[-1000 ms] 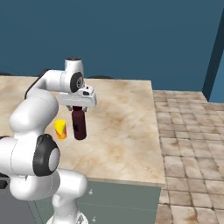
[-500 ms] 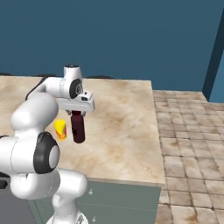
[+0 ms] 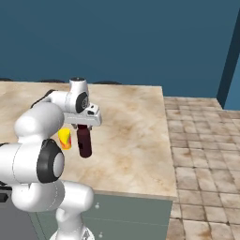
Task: Place the drinks on the dining counter in a tight cluster.
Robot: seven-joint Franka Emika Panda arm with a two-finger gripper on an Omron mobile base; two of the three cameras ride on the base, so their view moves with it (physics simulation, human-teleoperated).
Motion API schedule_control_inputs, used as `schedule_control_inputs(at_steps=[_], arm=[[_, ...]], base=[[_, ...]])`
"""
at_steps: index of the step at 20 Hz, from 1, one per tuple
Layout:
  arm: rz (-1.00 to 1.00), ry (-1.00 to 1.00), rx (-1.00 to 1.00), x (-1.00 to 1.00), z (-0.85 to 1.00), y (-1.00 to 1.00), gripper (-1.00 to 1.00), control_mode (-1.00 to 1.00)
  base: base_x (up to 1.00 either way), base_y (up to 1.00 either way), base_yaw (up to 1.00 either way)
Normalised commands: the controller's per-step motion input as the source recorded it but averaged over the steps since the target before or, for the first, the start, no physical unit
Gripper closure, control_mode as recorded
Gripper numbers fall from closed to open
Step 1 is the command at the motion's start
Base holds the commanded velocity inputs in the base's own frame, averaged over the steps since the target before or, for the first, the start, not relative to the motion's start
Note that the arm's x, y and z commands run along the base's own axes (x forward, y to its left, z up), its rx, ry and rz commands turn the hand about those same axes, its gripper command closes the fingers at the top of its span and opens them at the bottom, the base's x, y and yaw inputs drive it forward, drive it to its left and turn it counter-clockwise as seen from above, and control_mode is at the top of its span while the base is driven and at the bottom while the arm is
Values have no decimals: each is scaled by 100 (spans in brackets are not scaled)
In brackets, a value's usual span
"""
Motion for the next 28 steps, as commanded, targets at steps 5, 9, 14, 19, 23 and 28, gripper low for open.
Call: schedule_control_inputs(at_steps=[5,9,14,19,23,28], arm=[[-1,0,-1,1,-8,0,100,-100],[0,0,0,0,0,0,100,-100],[0,0,0,0,0,0,-100,-100],[0,0,0,0,0,0,-100,-100],[0,0,0,0,0,0,-100,-100],[0,-3,0,-1,6,0,-100,-100]], base=[[0,0,0],[0,0,0],[0,0,0],[0,0,0],[0,0,0],[0,0,0]])
